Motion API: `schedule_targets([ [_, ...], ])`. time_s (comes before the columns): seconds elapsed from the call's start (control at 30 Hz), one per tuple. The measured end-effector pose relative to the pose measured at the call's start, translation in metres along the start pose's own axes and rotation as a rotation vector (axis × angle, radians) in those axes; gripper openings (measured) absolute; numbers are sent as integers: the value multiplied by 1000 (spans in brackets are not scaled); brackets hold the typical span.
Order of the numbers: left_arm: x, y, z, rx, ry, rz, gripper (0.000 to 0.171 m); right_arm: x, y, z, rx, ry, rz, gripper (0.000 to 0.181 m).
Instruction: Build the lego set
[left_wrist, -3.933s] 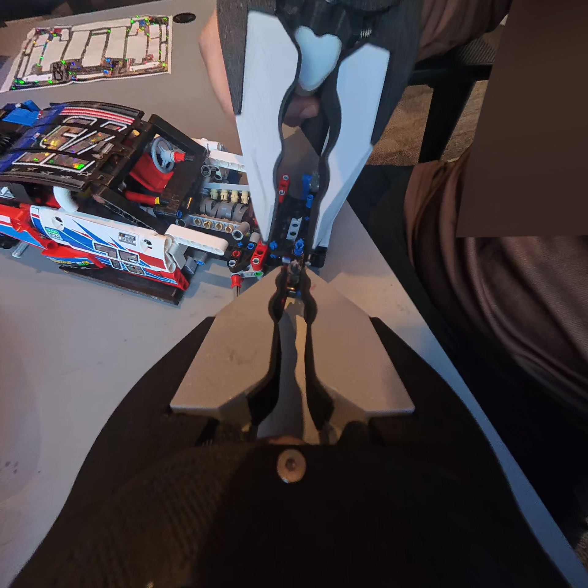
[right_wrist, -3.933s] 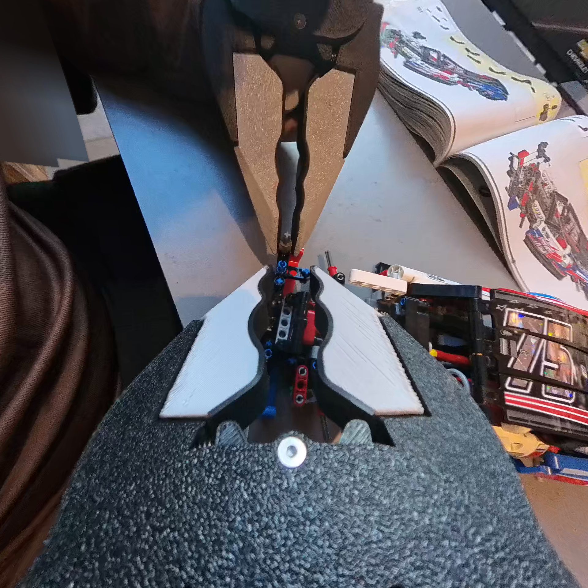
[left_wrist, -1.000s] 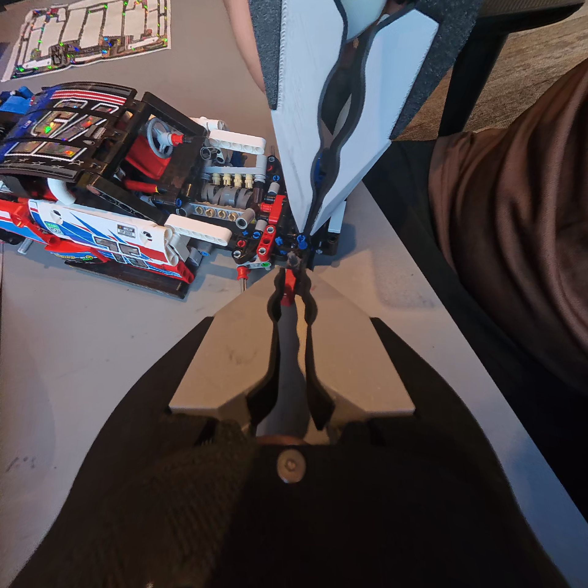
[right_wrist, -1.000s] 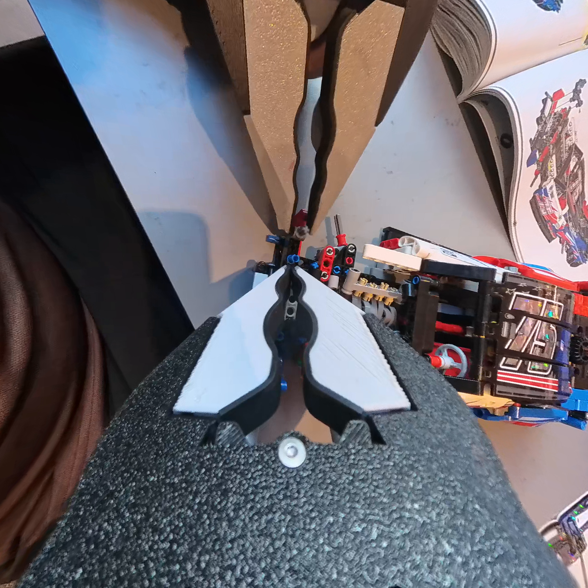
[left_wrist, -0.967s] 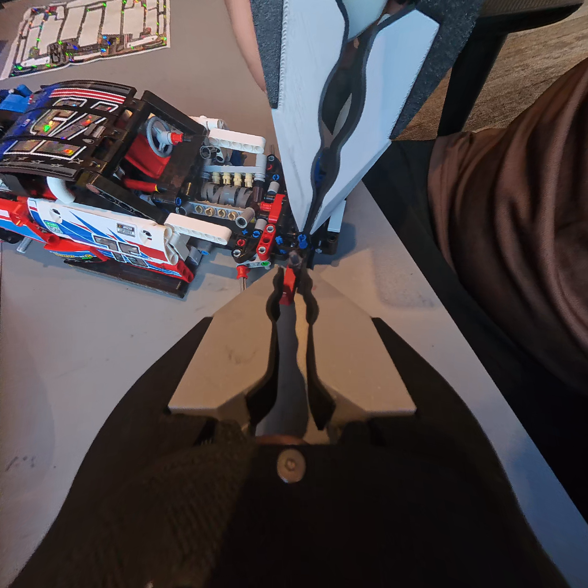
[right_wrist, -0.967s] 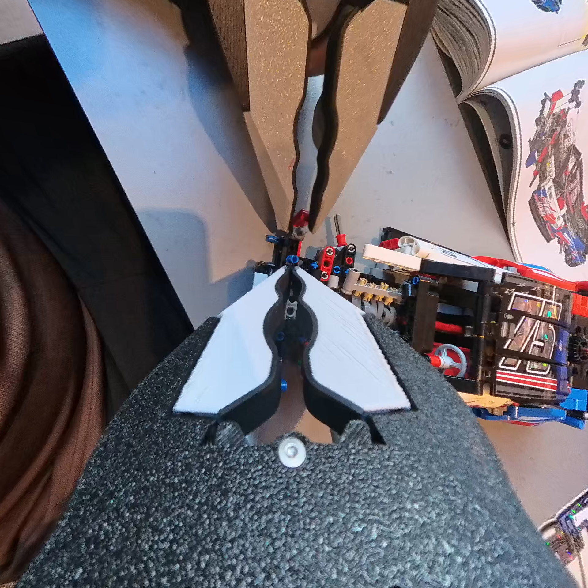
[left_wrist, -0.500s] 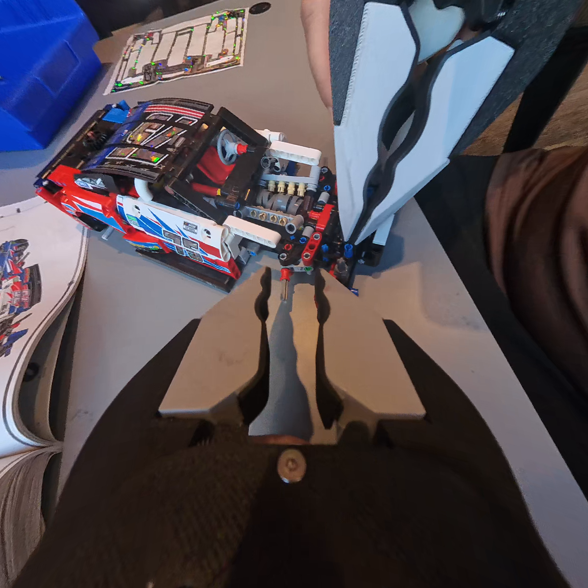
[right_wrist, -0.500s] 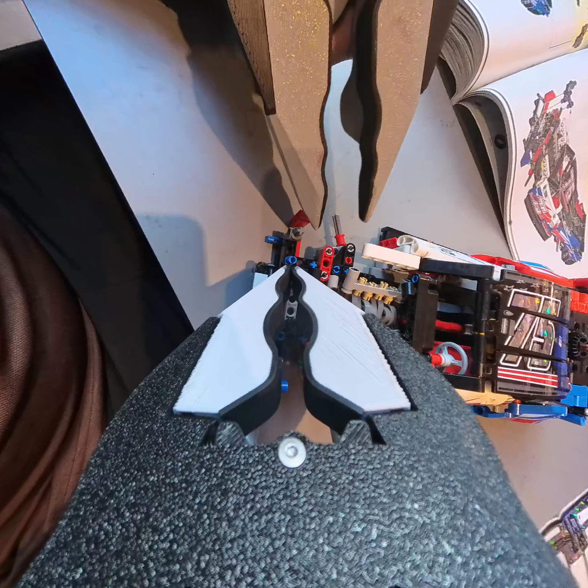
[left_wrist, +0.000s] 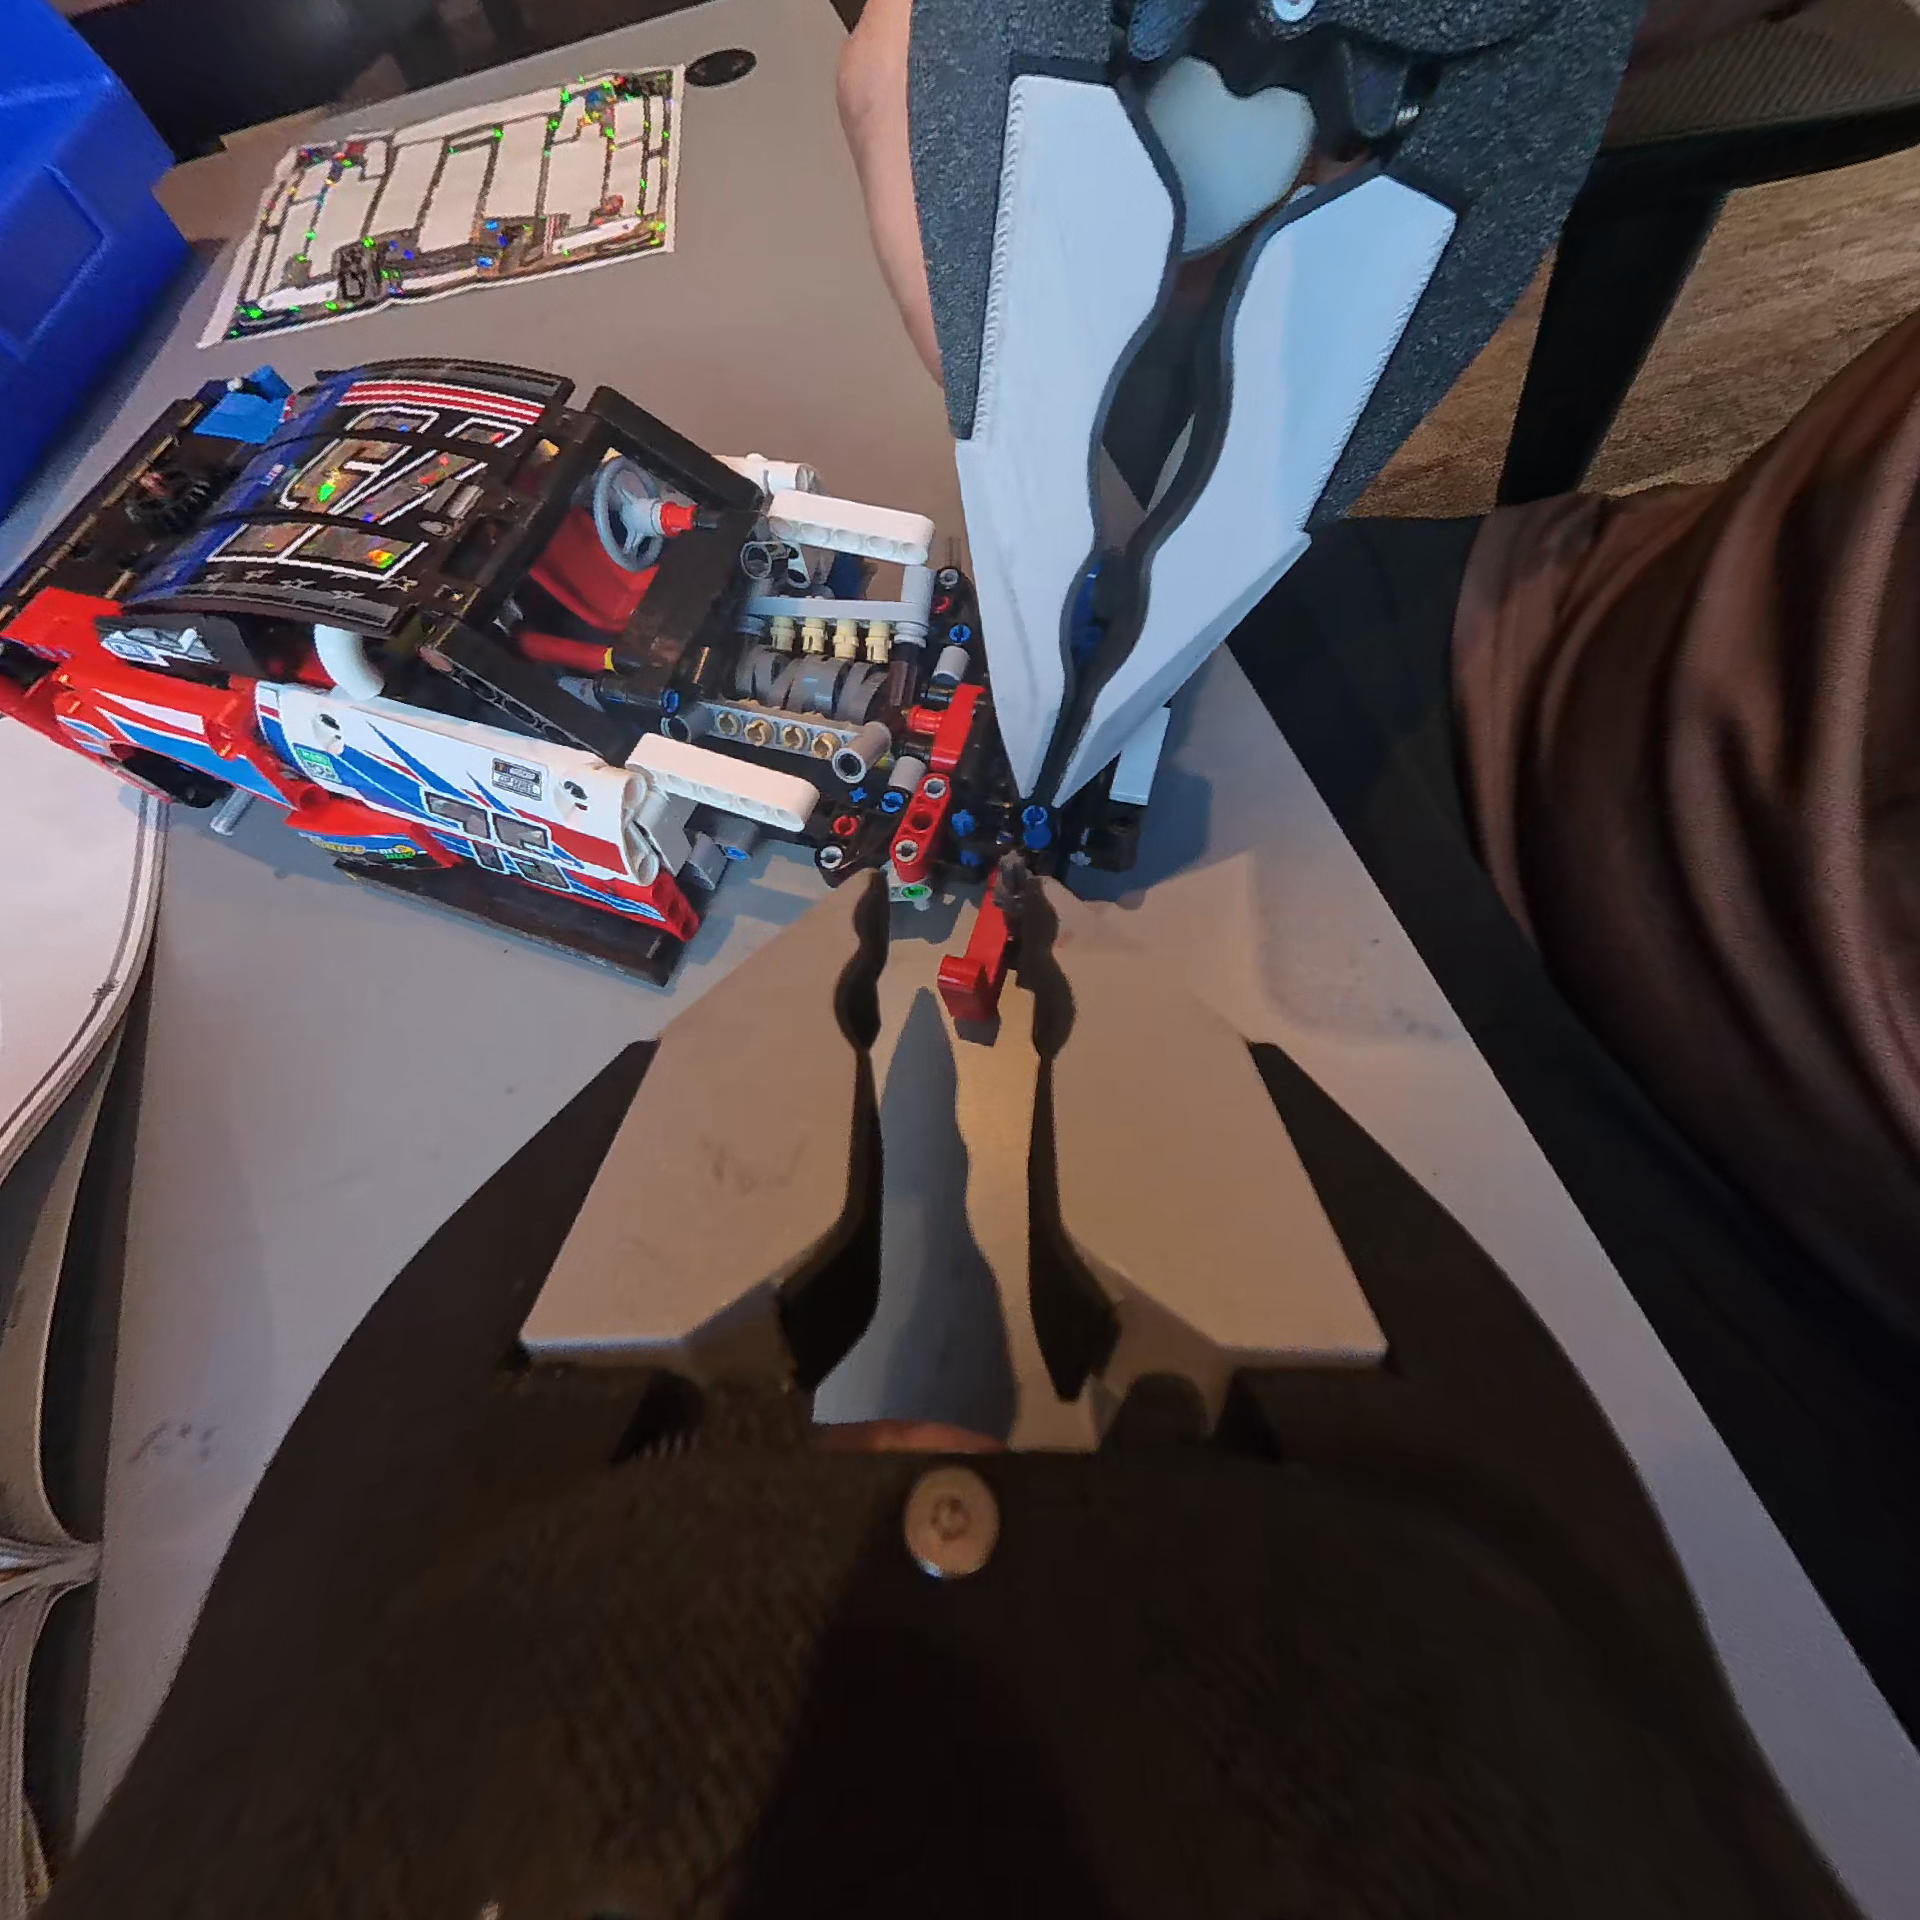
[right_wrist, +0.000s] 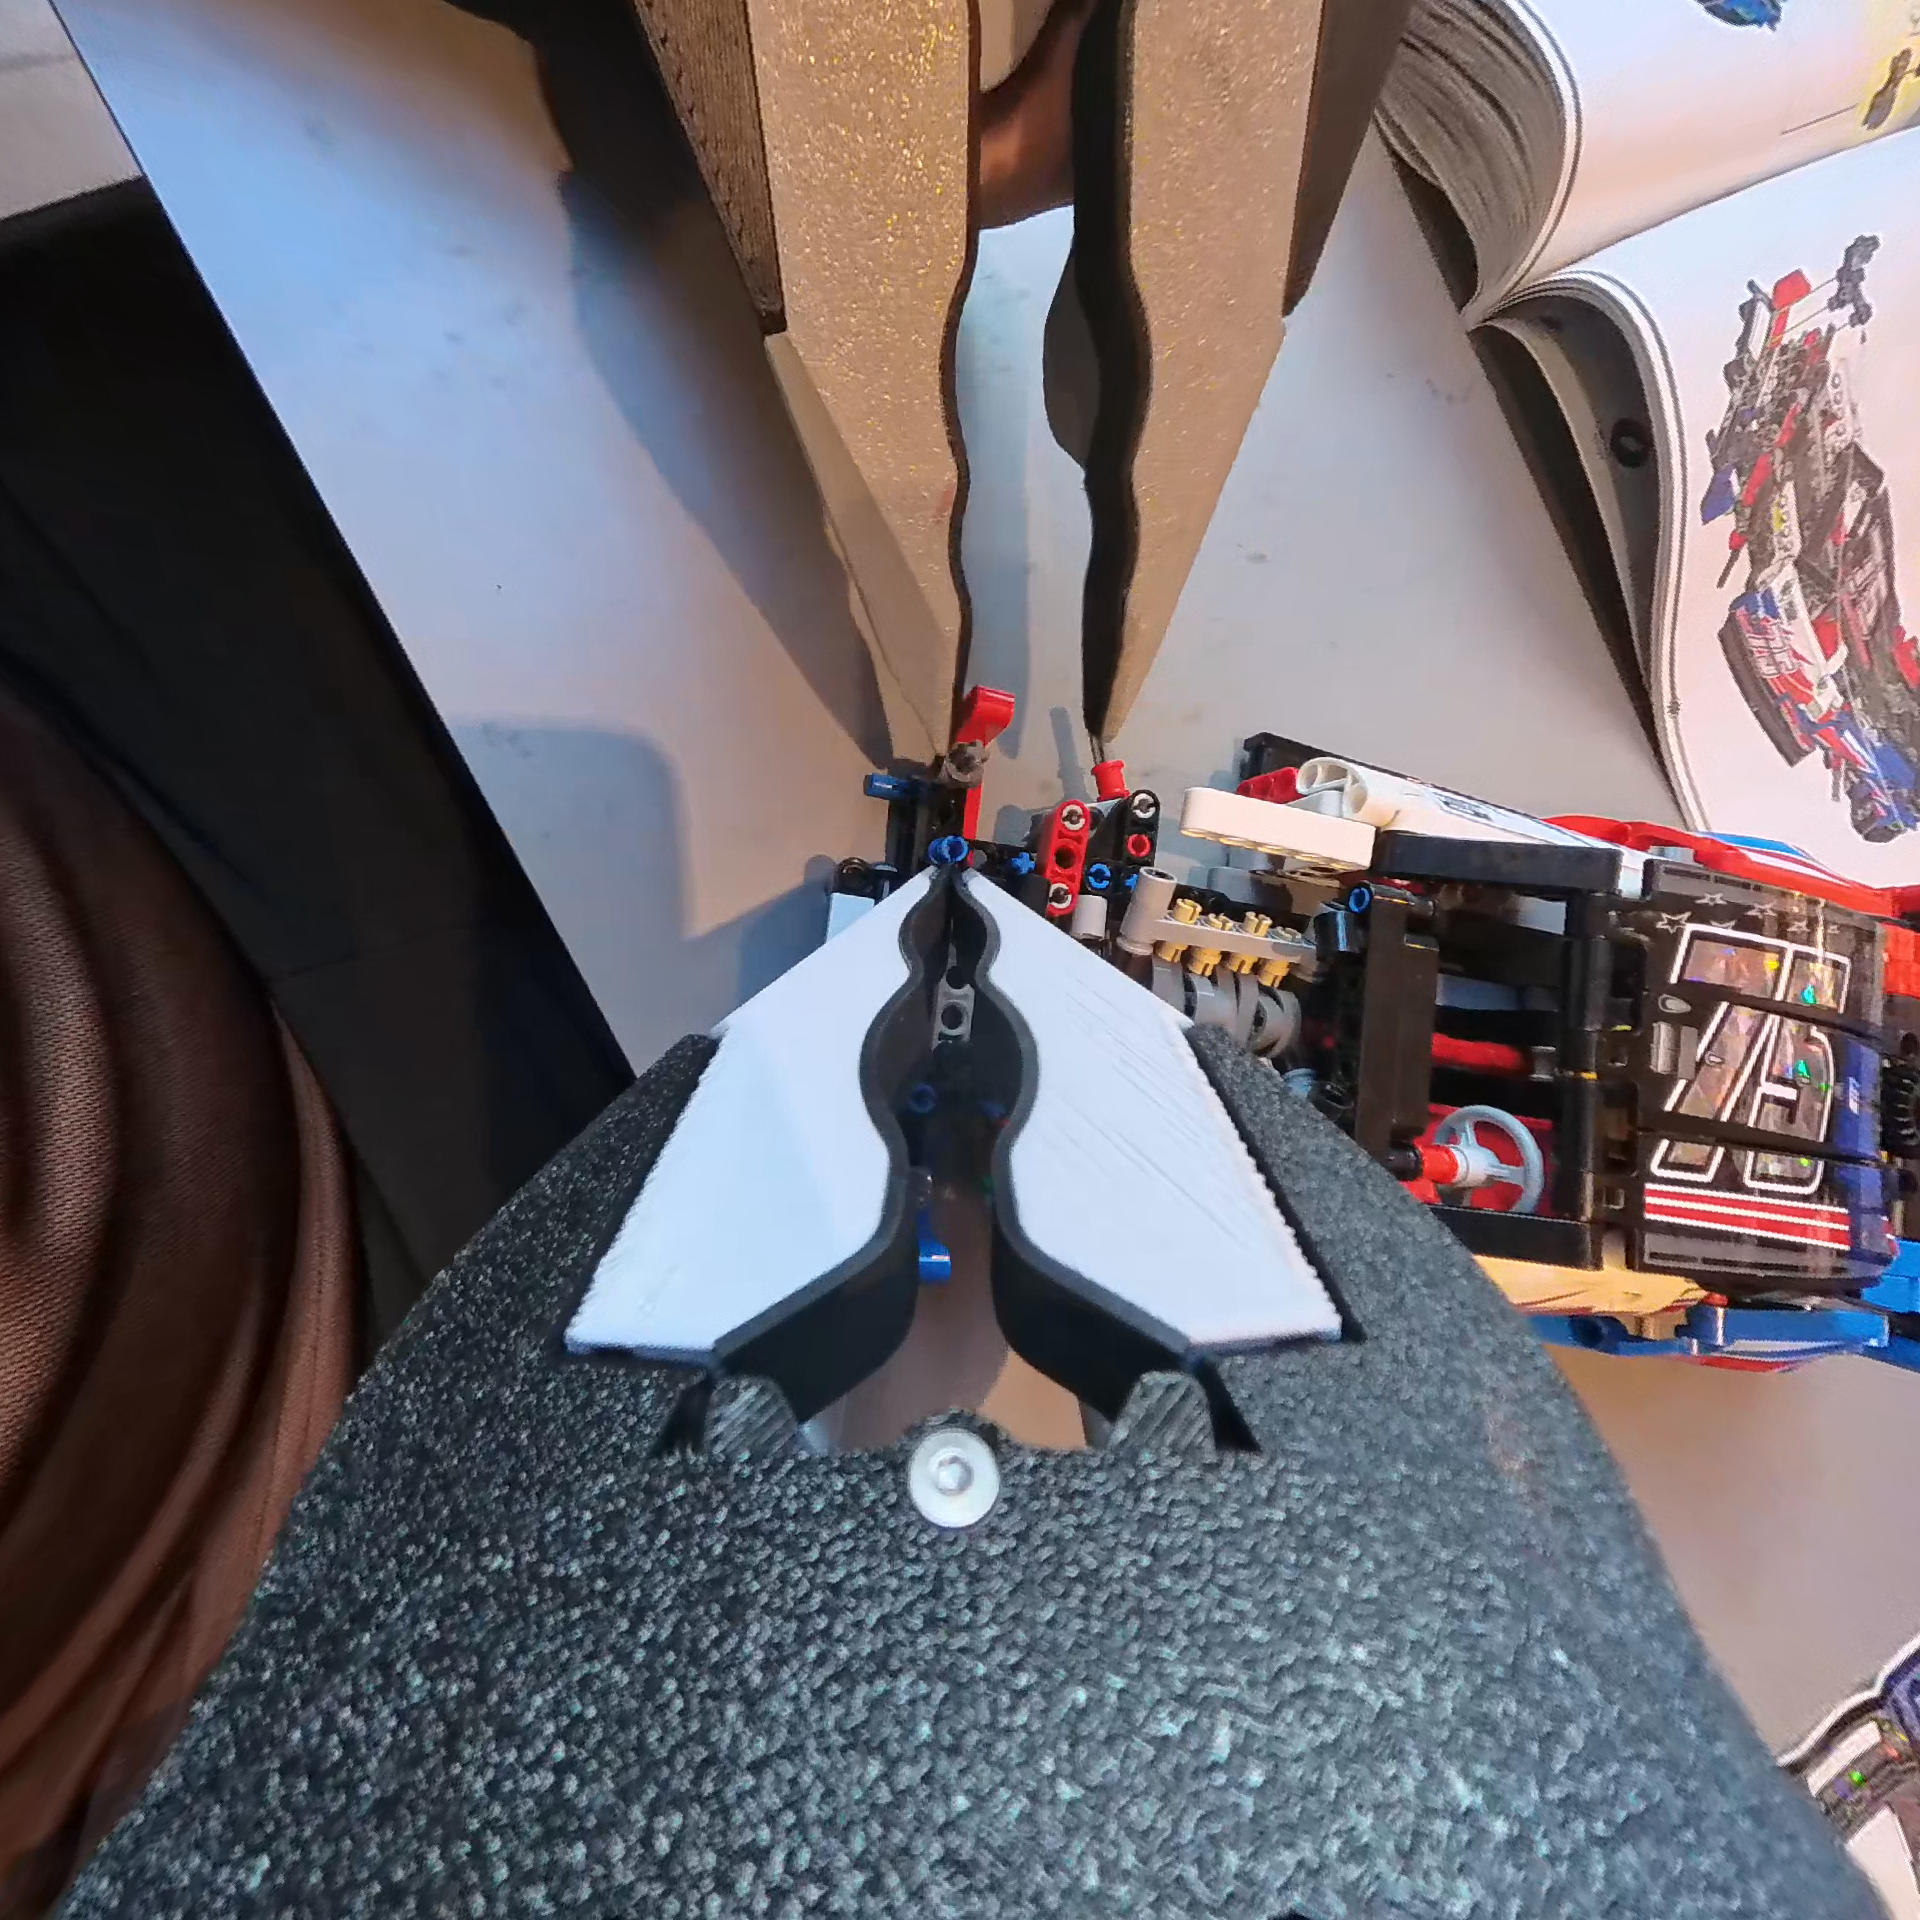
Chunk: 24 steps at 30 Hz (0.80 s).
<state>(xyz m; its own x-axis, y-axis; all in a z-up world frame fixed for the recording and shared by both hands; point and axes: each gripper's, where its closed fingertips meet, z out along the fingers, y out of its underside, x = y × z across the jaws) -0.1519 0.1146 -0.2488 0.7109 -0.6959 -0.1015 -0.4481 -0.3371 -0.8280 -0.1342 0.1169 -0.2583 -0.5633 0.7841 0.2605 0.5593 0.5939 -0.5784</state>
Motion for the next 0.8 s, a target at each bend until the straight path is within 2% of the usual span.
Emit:
schedule_targets([
  [0.37, 8, 0, 1, -3, 30, 25, 11, 0, 0, 0, 16, -15, 21, 0],
  [0.43, 14, 2, 2, -18, 56, 30, 21, 0, 0, 0, 17, -11, 23, 0],
  [0.5, 15, 5, 5, -40, 56, 38, 20, 0, 0, 0, 19, -10, 27, 0],
  [0.63, 14, 7, 7, -53, 39, 65, 6, 0, 0, 0, 20, -5, 29, 0],
  [0.8, 14, 6, 7, -52, 37, 65, 5, 0, 0, 0, 17, -3, 29, 0],
])
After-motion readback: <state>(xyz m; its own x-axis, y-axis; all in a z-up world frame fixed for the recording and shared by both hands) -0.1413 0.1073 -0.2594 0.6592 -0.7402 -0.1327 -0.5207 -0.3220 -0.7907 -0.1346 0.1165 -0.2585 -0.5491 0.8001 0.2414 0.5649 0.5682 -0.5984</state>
